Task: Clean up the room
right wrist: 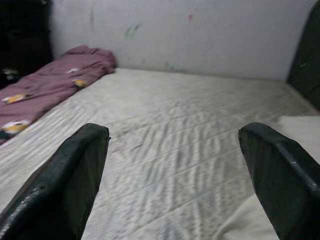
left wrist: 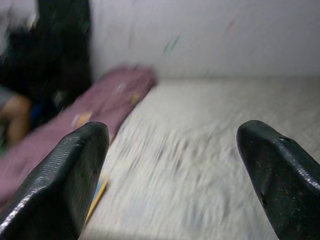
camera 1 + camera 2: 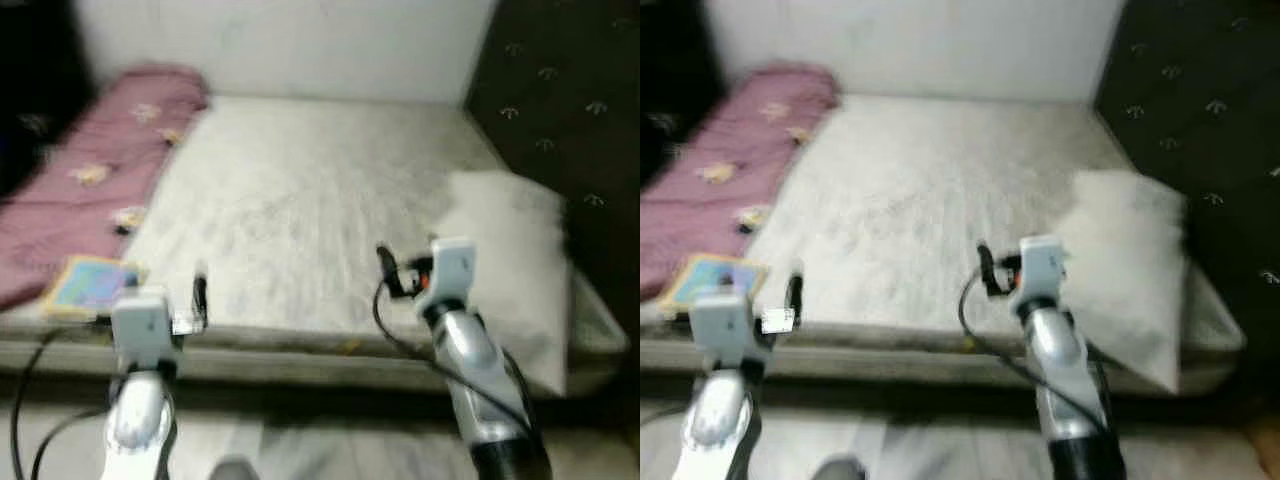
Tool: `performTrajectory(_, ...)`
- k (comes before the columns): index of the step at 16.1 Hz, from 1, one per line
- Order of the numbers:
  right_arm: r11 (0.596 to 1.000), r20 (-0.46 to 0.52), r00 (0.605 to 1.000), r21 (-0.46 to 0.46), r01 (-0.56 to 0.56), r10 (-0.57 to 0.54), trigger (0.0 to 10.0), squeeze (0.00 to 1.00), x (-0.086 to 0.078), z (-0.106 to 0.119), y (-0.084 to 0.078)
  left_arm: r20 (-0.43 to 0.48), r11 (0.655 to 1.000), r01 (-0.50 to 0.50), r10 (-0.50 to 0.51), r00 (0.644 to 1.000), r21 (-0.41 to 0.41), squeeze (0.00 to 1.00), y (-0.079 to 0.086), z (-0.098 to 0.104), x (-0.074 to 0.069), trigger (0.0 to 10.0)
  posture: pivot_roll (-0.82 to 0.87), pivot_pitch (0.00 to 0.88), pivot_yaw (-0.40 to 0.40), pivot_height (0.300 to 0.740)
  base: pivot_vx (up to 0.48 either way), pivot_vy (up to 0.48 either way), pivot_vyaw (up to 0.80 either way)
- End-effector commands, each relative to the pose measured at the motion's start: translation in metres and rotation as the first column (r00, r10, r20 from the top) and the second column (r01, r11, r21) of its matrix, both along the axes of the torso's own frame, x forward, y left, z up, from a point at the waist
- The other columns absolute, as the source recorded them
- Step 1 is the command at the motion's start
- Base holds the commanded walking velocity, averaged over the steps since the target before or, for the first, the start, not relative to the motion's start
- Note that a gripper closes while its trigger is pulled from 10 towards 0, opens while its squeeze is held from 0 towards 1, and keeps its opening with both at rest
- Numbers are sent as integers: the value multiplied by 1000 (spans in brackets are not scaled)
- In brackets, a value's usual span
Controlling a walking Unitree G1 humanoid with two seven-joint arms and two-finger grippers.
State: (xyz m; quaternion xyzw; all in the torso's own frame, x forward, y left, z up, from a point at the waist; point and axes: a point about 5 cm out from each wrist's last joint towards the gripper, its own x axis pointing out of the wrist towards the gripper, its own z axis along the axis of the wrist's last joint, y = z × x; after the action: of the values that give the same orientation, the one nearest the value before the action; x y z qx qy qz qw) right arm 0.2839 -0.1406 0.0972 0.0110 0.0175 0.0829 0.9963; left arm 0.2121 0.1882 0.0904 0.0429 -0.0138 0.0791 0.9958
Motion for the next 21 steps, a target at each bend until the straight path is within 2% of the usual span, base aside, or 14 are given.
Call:
performTrajectory(1, 1000, 16, 1000, 7, 26, -26, 10000, 0, -4, 4, -4, 12, 999, -45, 45, 999, -3, 0, 4, 3, 4, 10000, 25, 0, -48, 740, 0, 0, 0)
performTrajectory(3, 999, -12, 999, -7, 33, -33, 10000, 0, -12, -4, -8, -3, 999, -36, 36, 999, 30, 0, 3, 1, 4, 10000, 23, 0, -47, 740, 0, 0, 0)
performTrajectory(5, 999, -19, 999, -9, 31, -32, 10000, 0, -14, -7, -7, -3, 1000, 3, -3, 1000, 6, 0, -2, 0, 10, 10000, 19, 0, -43, 740, 0, 0, 0)
performTrajectory(8, 999, -12, 999, 8, 37, -37, 10000, 0, -12, -5, -6, 4, 998, 65, -65, 998, -16, 0, -8, 0, 11, 10000, 18, 0, -39, 740, 0, 0, 0)
performTrajectory(12, 999, -12, 999, 6, 32, -32, 10000, 0, -12, -4, -7, 9, 997, 79, -79, 997, -26, 0, -10, 1, 12, 10000, 15, 0, -43, 740, 250, 0, 0)
performTrajectory(17, 999, -24, 999, 1, 48, -48, 10000, 0, -12, -8, -13, -28, 993, 104, -106, 994, -48, 0, -12, -6, 5, 10000, 16, 0, -28, 740, 260, 0, 0)
performTrajectory(21, 999, -30, 998, 0, 47, -47, 10000, 0, -13, -9, -13, -28, 991, 122, -124, 992, -57, 0, -17, -5, 7, 10000, 6, 0, -30, 740, 261, 0, 0)
